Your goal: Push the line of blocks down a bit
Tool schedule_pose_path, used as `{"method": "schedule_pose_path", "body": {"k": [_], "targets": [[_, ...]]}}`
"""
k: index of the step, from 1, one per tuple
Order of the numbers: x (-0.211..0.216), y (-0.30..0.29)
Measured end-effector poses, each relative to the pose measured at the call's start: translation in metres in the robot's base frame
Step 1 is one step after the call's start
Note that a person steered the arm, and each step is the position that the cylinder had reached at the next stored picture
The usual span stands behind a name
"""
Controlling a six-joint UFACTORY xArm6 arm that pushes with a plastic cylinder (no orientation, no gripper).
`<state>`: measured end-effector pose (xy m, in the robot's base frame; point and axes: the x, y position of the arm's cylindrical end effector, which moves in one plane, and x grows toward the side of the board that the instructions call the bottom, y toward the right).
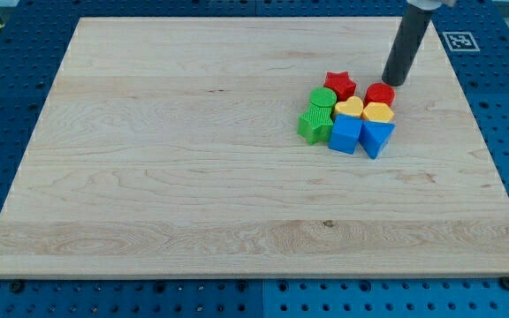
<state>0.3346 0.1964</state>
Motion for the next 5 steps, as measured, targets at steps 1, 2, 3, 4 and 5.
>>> {"method": "schedule_pose_path", "body": {"k": [1, 2, 3, 4, 5], "targets": [[-0.011, -0.025], [-0.012, -0.068], [-0.012, -0.107], [-0.001, -0.112], [0.009, -0.112]]}}
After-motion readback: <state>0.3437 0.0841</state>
